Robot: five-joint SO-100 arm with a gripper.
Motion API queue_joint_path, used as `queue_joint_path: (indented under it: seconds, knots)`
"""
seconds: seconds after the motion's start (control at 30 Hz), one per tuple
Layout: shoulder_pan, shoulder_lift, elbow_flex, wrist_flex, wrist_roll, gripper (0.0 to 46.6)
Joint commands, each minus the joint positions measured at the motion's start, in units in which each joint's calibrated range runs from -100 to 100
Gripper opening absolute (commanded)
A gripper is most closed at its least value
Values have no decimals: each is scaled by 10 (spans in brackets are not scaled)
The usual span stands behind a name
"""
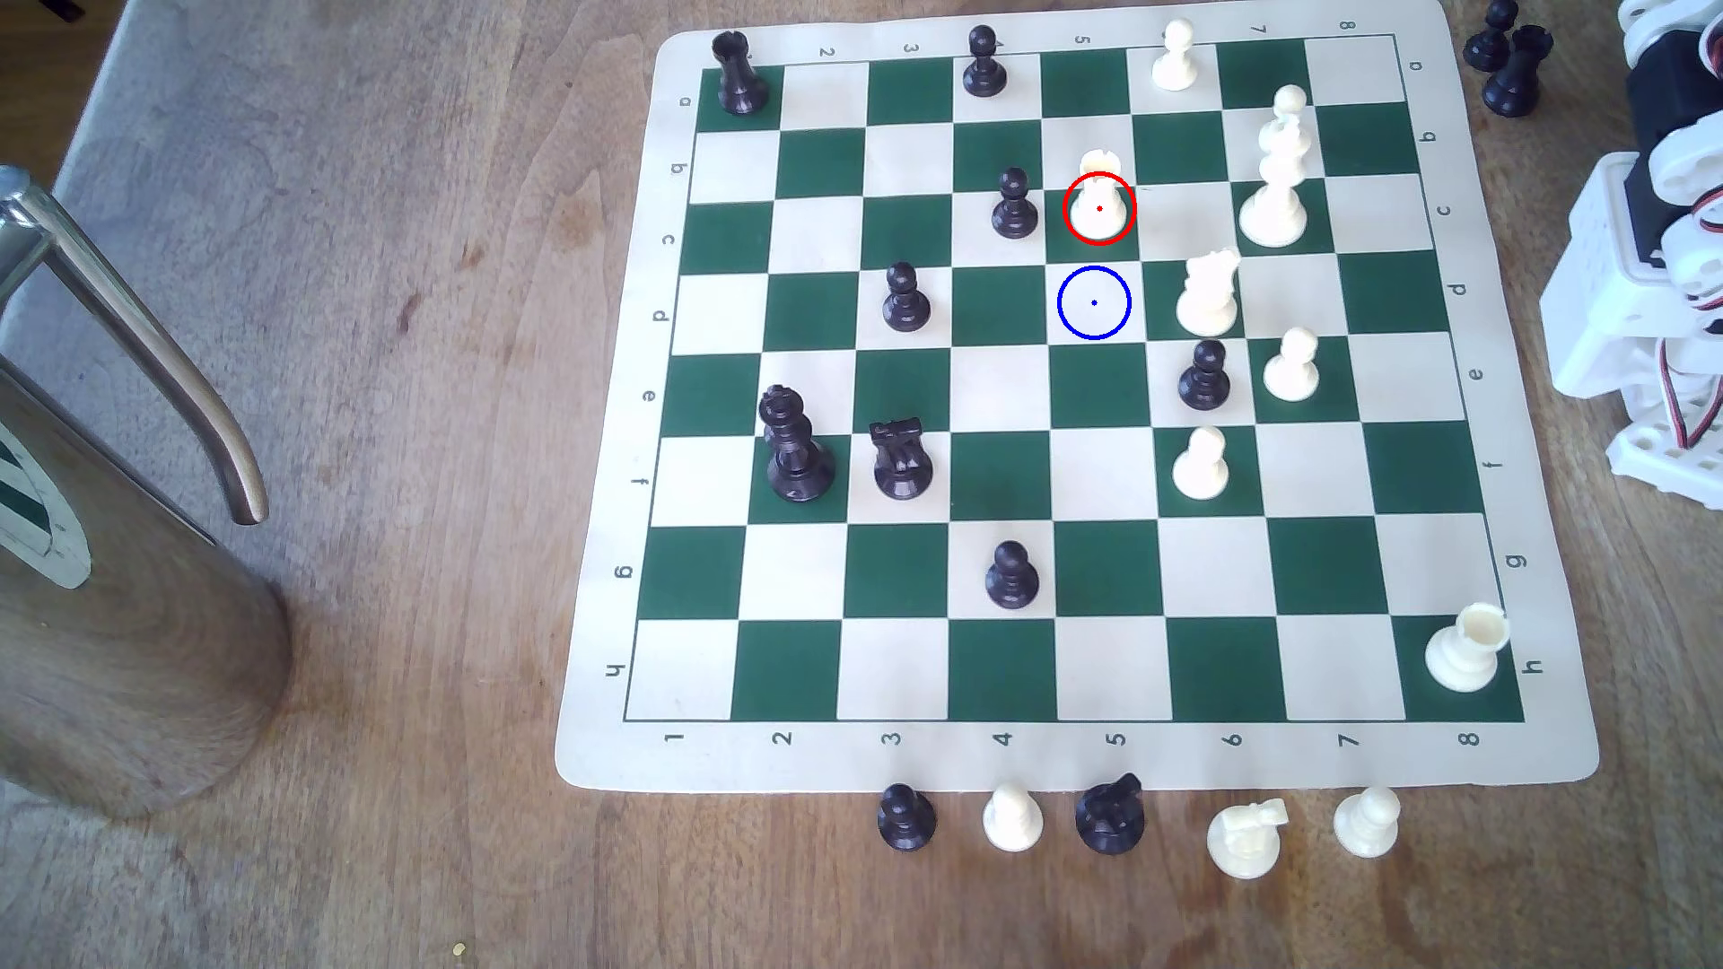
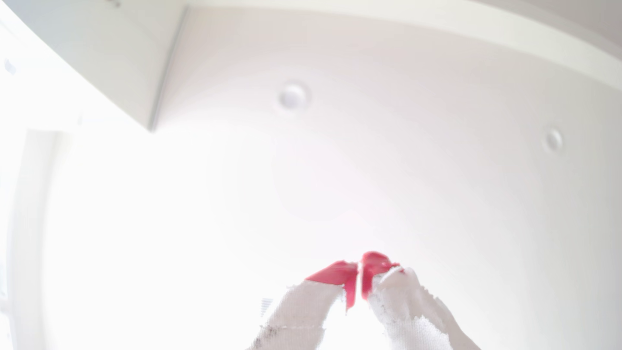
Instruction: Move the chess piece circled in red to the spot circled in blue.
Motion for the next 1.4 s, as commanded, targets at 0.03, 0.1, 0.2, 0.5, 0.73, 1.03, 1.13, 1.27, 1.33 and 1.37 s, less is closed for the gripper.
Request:
queue_joint_path:
  seconds: [0.03, 0.1, 0.2, 0.5, 0.73, 1.03, 1.13, 1.27, 1.33, 1.37]
  knots:
    - [3, -2, 9, 57, 12, 19]
    - [3, -2, -5, 127, 17, 16]
    - [3, -2, -48, 235, 22, 15]
    - [44, -2, -215, 567, 24, 21]
    - [107, -1, -377, 981, 21, 4]
    - [147, 64, -469, 1376, 0, 2]
    - [142, 134, -548, 1512, -29, 3]
    - [141, 223, -588, 1607, -45, 49]
    - [130, 251, -598, 1637, -54, 56]
    - [125, 265, -598, 1642, -59, 62]
